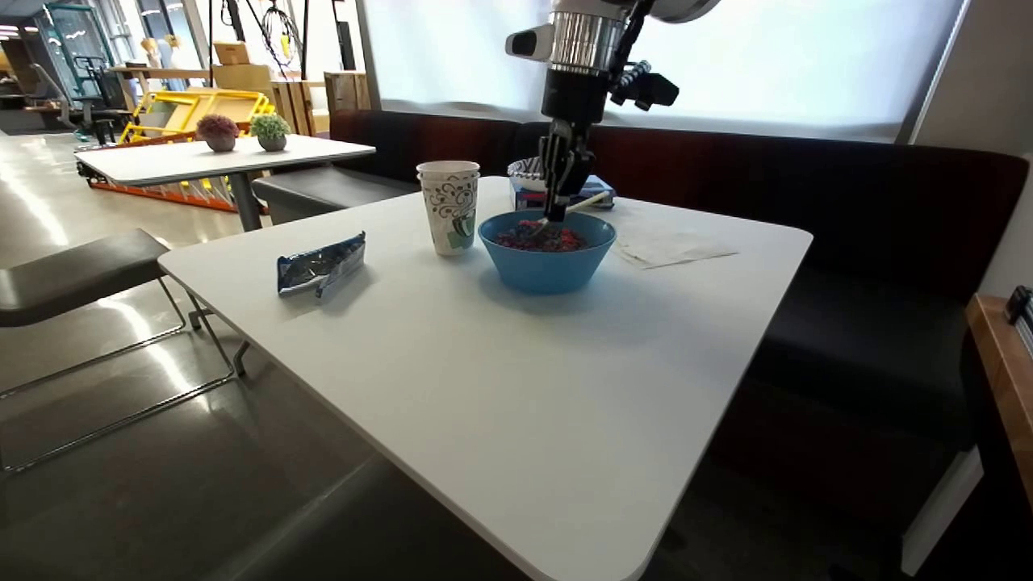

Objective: Use the white spoon to place some cereal from the blue bowl into the coffee cup then put the spoon back on the napkin.

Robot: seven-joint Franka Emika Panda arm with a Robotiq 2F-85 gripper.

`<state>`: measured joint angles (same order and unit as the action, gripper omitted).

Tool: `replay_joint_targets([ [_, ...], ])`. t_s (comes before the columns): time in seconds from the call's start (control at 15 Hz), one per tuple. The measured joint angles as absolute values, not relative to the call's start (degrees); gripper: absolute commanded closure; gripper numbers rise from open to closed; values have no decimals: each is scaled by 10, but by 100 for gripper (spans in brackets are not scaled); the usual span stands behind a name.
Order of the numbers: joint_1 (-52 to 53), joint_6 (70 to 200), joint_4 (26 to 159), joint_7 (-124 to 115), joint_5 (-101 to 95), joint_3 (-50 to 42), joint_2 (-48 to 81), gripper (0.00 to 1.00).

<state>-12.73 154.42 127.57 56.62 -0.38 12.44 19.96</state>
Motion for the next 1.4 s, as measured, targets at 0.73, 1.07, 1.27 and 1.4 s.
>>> replay_joint_targets([
  [0.73, -153, 1513, 1276, 751, 138, 136, 188, 96],
  [1.07, -151, 1493, 1276, 807, 205, 139, 161, 96],
  [1.27, -145, 1489, 1276, 816, 238, 138, 142, 96],
  [1.4, -138, 1489, 1276, 817, 258, 137, 132, 96],
])
